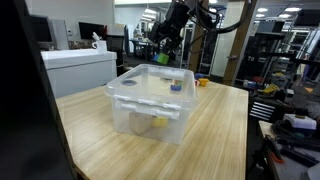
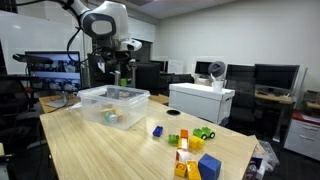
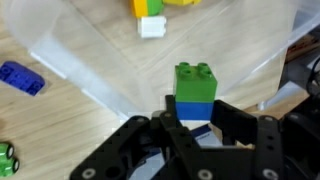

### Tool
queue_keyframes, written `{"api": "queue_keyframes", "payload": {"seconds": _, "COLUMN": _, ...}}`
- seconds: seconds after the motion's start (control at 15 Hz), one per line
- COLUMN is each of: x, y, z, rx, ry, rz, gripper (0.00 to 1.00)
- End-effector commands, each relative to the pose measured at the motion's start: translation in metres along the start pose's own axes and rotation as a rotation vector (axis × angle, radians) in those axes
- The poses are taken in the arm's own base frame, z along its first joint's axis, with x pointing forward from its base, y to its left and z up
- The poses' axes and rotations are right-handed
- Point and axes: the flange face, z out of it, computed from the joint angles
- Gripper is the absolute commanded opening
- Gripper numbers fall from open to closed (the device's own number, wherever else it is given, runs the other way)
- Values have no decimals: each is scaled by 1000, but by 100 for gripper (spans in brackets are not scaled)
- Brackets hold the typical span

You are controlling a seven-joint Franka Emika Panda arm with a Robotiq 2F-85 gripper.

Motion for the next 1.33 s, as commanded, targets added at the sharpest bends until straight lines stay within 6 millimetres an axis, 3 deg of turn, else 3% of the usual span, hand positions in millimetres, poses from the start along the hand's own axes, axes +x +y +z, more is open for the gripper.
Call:
{"api": "queue_keyframes", "payload": {"seconds": 0.0, "x": -19, "y": 11, "z": 6, "rx": 5, "ry": -68, "rz": -24, "gripper": 66}}
{"api": "queue_keyframes", "payload": {"seconds": 0.2, "x": -8, "y": 50, "z": 3, "rx": -21, "ry": -62, "rz": 62, "gripper": 87}}
{"api": "queue_keyframes", "payload": {"seconds": 0.27, "x": -3, "y": 68, "z": -1, "rx": -30, "ry": -51, "rz": 101, "gripper": 94}}
{"api": "queue_keyframes", "payload": {"seconds": 0.33, "x": 3, "y": 99, "z": -4, "rx": -51, "ry": -37, "rz": 166, "gripper": 99}}
{"api": "queue_keyframes", "payload": {"seconds": 0.6, "x": 4, "y": 168, "z": 8, "rx": -110, "ry": -41, "rz": 286, "gripper": 100}}
{"api": "queue_keyframes", "payload": {"seconds": 0.73, "x": 1, "y": 200, "z": 30, "rx": -146, "ry": -62, "rz": 337, "gripper": 100}}
{"api": "queue_keyframes", "payload": {"seconds": 0.87, "x": 1, "y": 233, "z": 72, "rx": -216, "ry": -69, "rz": 361, "gripper": 100}}
{"api": "queue_keyframes", "payload": {"seconds": 1.27, "x": 17, "y": 264, "z": 129, "rx": -344, "ry": -30, "rz": 359, "gripper": 100}}
